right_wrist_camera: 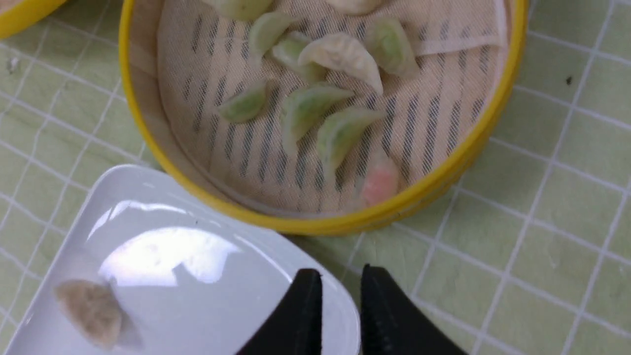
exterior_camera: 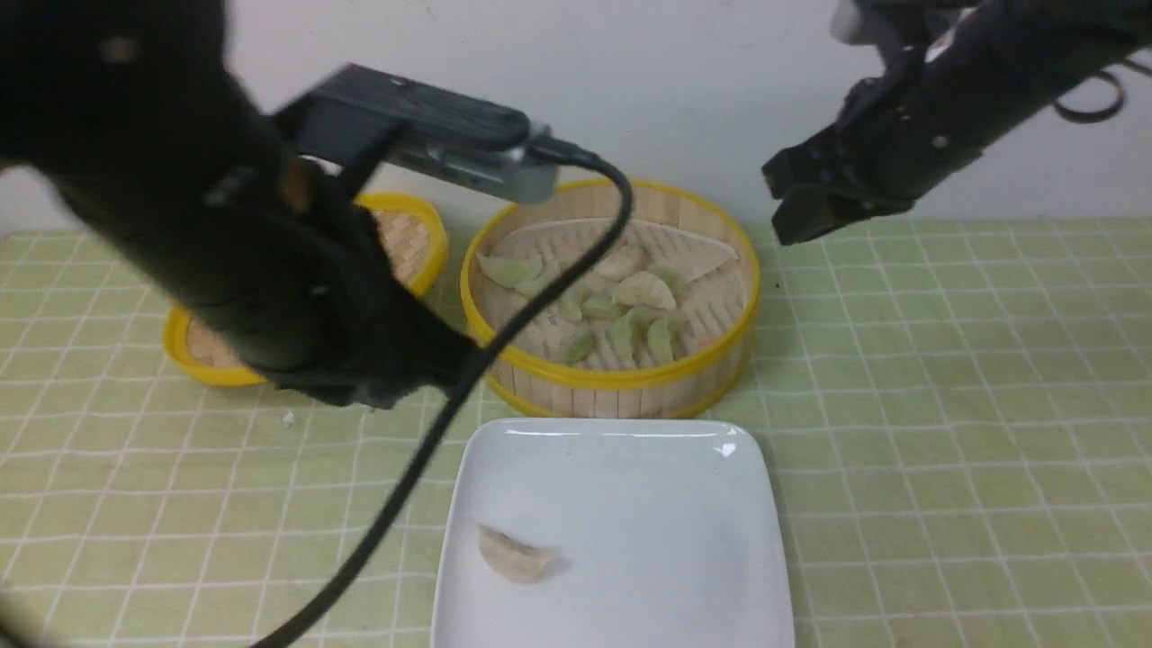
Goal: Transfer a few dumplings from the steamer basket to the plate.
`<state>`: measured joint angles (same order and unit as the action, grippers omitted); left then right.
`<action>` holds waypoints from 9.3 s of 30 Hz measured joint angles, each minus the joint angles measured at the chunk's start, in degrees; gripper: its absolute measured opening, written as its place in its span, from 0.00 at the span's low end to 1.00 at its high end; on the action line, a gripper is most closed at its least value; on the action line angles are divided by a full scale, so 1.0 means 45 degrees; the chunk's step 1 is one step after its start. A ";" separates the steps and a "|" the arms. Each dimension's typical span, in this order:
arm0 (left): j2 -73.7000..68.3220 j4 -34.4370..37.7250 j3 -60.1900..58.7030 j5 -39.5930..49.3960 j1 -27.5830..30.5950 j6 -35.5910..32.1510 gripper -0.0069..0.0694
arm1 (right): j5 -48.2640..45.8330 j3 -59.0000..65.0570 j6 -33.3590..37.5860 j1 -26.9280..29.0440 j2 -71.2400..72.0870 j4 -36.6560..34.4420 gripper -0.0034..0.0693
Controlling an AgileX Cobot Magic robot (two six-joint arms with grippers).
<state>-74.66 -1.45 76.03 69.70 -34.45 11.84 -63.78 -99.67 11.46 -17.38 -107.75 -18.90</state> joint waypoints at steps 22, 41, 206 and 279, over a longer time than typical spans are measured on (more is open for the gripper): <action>0.7038 -0.0144 -0.3653 -0.0571 0.0000 0.1353 0.08 | -0.0044 -0.4541 -0.2547 -0.1508 -0.6437 0.2107 0.26; 0.7061 -0.0928 -0.3653 -0.0716 0.0000 0.1392 0.08 | -0.1479 0.1911 -0.2197 -0.2799 -0.0150 0.0835 0.29; 1.6720 0.0614 -1.7244 -1.1493 0.6818 -0.3469 0.08 | 0.7674 1.7430 -0.5926 -0.3544 2.3288 0.5306 0.03; 1.6720 0.0684 -1.7259 -1.0666 0.6879 -0.3580 0.08 | 0.9131 2.2394 -0.5595 0.3229 2.4070 0.5613 0.03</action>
<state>0.58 1.63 -1.64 21.71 -3.50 -4.26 -22.69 1.10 -13.72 -2.85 0.56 6.36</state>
